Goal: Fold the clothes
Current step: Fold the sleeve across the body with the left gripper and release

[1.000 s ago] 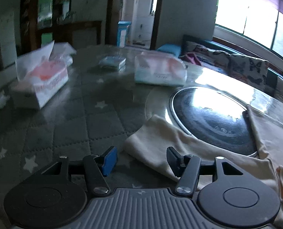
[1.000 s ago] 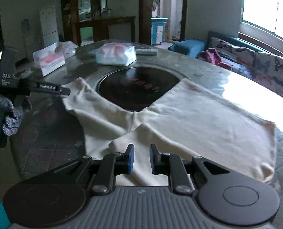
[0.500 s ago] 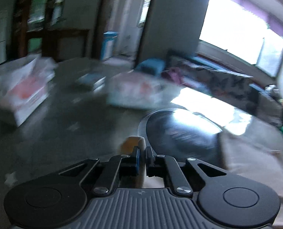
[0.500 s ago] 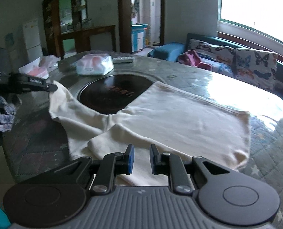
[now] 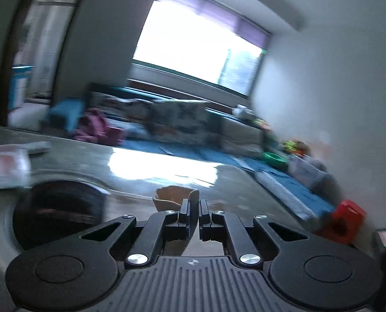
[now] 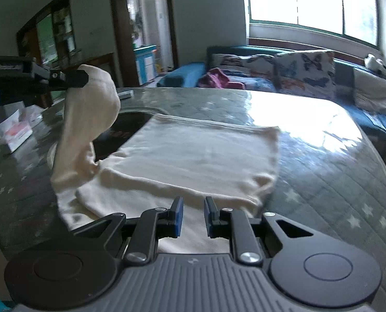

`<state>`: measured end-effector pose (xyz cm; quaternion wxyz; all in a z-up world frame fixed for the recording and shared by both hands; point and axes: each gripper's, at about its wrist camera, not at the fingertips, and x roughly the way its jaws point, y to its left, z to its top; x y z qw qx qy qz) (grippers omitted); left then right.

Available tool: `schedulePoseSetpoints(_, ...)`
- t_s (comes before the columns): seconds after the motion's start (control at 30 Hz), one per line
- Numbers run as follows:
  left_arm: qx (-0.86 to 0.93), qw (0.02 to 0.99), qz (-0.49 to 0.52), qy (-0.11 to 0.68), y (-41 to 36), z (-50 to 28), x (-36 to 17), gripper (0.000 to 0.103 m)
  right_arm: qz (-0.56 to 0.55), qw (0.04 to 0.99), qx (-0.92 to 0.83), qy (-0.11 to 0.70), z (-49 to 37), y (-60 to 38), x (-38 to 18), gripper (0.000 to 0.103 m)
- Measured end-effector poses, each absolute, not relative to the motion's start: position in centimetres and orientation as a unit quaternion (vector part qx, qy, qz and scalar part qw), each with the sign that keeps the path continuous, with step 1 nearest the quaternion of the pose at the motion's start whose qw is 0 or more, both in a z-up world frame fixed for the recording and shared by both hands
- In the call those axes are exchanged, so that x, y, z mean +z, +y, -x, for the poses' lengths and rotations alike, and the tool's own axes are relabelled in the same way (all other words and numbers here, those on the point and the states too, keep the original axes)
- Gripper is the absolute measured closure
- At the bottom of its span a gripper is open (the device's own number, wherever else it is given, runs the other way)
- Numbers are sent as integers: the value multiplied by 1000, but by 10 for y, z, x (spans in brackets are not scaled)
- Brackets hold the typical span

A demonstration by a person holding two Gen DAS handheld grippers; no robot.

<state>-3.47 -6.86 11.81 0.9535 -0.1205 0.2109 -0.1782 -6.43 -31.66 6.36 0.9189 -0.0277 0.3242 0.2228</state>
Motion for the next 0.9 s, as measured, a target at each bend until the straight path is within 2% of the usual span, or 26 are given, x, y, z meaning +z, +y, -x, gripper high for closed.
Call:
schedulePoseSetpoints(0.37,-274,912,74,297,-136,30,58,92,-10,926,174,336,67,-355,54,87)
schedulePoseSetpoints(0.43,-279,906,70,310,-137,33,49,84,-16,925,172,337,66,-357,54,87)
schedulePoseSetpoints(0.5,-283,903,69,316,-132,36,46,64,-17,925,175,337,66,-356,55,87)
schedulePoseSetpoints(0.53,-284,903,68,316,-129,37,45,62,-17,924,178,337,65,-353,55,87)
schedulePoseSetpoints(0.9,-184,928,69,317,-60,36,36,62,-19,911,210,356,50,-325,44,85)
